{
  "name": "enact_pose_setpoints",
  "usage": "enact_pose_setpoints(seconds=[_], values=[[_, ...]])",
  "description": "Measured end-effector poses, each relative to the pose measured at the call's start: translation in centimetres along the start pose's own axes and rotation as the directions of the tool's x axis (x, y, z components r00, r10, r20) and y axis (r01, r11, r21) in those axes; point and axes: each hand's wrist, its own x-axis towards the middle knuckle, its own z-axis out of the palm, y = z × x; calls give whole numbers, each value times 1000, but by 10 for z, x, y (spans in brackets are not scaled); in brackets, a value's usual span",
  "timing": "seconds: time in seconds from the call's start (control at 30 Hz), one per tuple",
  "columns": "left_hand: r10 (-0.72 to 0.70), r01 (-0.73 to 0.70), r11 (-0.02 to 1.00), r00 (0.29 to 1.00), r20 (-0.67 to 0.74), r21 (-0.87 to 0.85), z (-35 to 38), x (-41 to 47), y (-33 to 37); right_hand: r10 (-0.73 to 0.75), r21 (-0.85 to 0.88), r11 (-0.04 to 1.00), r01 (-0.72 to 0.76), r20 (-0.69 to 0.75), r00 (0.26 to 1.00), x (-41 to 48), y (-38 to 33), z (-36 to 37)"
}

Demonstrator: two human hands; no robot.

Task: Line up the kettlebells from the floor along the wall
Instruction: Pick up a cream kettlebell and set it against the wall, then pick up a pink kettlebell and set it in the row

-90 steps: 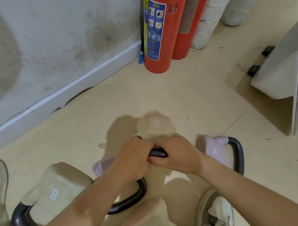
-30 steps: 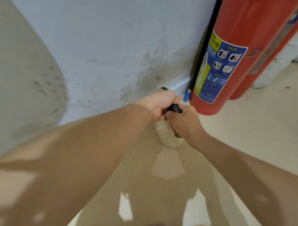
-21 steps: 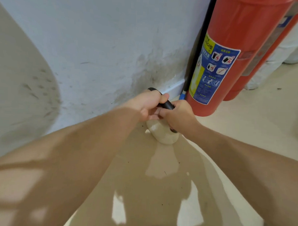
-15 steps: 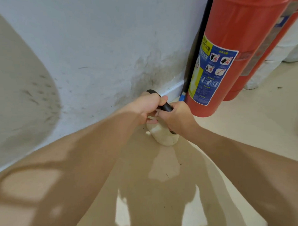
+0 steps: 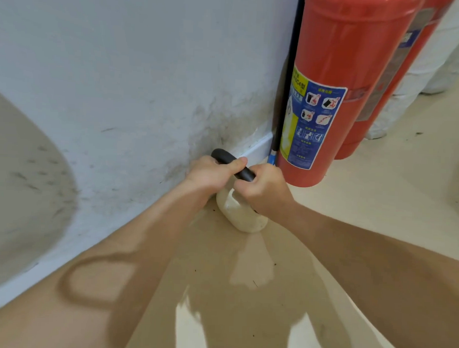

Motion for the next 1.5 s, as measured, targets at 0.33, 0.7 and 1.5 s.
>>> enact_pose_setpoints(seconds=[0.33,0.7,1.5], values=[[243,-122,904,936,-256,410,10,-20,2,68,-239,971,8,310,948,3,-17,-13],[452,-289,560,892,6,777,17,-33,-26,-60,-393,905,161,256,965,-61,18,-42],[408,-808,430,572,712,403,297,-262,-75,547,-291,713,-638,-339,766,-335,219,-234]])
